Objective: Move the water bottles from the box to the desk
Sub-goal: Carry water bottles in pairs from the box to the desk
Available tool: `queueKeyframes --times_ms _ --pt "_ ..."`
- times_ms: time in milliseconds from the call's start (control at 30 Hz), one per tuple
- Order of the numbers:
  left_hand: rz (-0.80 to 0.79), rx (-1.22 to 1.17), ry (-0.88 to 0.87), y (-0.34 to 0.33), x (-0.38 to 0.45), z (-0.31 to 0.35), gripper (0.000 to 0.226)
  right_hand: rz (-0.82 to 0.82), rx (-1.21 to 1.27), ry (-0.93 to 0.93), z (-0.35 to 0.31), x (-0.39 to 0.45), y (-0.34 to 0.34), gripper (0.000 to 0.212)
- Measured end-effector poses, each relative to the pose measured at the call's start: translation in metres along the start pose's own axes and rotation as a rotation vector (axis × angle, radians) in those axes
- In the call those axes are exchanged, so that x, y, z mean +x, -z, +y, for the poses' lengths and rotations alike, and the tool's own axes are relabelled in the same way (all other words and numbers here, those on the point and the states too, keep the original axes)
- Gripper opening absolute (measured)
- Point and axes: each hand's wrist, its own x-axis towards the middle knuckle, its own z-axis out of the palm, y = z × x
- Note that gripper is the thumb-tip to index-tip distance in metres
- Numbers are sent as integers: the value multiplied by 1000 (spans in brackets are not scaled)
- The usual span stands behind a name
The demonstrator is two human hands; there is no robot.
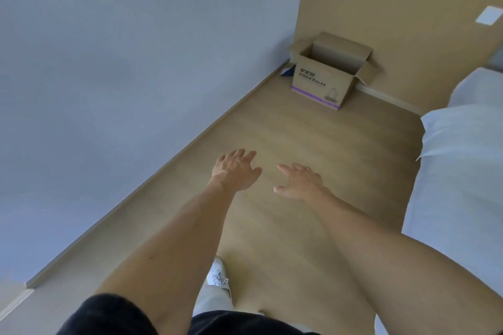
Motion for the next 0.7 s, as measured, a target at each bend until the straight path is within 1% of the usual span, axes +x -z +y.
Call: queueKeyframes --times_ms 300,433,533,700 --pt "-3 37 -165 48 211 6 61 2 27 -196 34 154 73 76" --pt "-28 42 -241 85 301 0 60 -12 69 -271 40 220 119 77" --pt "-35 80 -272 120 369 2 60 20 98 -318 47 268 155 76" --pt "-61 119 -350 149 457 22 61 38 174 -381 66 333 199 75"
